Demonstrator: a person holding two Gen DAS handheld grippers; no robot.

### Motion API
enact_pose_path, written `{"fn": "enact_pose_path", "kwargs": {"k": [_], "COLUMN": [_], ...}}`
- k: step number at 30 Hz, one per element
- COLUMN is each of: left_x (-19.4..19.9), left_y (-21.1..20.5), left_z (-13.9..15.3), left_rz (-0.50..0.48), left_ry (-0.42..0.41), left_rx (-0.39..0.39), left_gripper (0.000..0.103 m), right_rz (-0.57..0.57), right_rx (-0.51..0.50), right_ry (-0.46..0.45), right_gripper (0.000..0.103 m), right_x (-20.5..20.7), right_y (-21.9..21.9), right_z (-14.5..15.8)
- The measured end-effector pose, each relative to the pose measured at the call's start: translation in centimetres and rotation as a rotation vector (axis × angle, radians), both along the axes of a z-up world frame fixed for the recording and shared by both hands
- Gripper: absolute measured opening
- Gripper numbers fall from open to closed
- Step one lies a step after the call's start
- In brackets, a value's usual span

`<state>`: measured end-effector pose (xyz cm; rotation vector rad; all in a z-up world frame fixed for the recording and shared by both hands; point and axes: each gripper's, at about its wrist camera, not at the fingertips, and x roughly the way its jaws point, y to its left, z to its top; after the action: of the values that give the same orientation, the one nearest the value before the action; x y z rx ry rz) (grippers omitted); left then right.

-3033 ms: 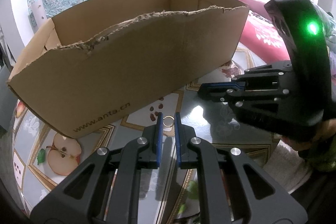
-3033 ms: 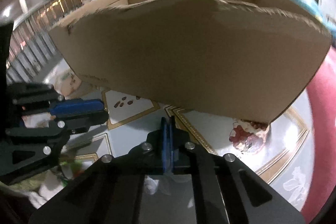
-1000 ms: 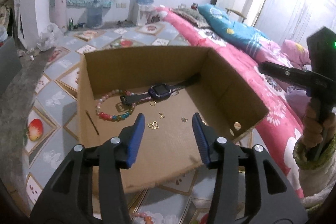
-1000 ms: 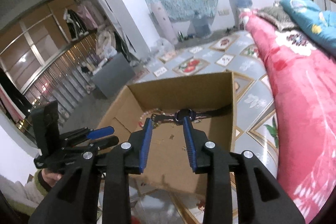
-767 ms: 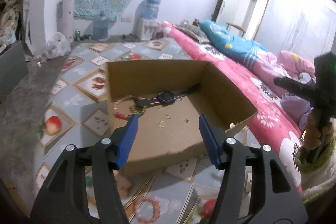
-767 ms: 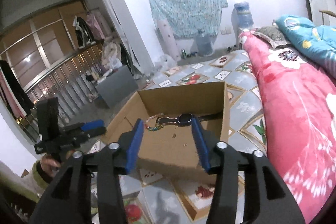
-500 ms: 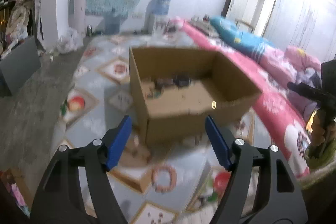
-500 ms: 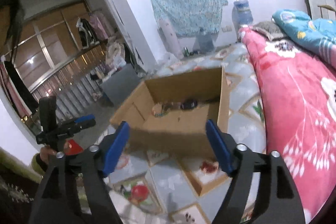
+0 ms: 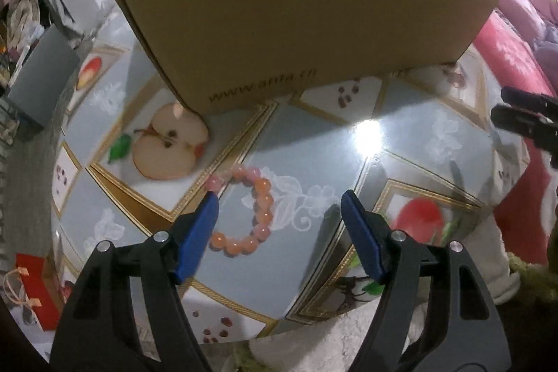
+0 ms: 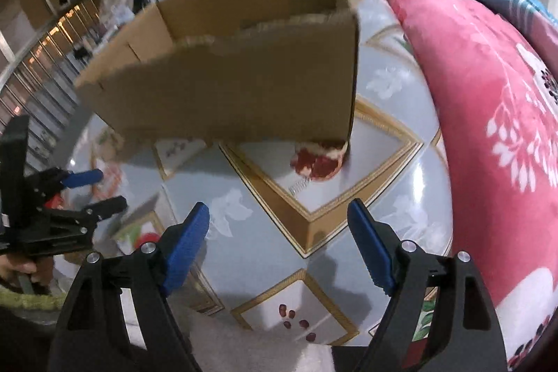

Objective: Organize jewelry
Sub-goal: 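Lower the left gripper onto the pink bead bracelet and close it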

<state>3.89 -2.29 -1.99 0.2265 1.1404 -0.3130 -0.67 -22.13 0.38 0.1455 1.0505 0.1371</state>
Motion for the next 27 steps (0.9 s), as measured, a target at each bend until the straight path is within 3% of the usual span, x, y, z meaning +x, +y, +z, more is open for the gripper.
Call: {"fn": "enact_pose_path", "kwargs": {"k": [21, 27], "left_x": [1.8, 2.0], "left_y": [0.2, -1.0], "left_z": [-0.2, 0.4], "left_rz": [0.011, -0.068], "left_ry": [0.019, 0.012], "left_rx": [-0.024, -0.169], "left_gripper": [0.072, 0.072], "right_rz": [-0.01, -0.011], "right_rx": [0.047, 0.097], "right_ry": [0.078, 0.066], "right_gripper": [0.079, 0.082], "right_x": [1.3, 1.0], "right_y": [0.1, -0.5], "right_z": [-2.3, -2.3]}}
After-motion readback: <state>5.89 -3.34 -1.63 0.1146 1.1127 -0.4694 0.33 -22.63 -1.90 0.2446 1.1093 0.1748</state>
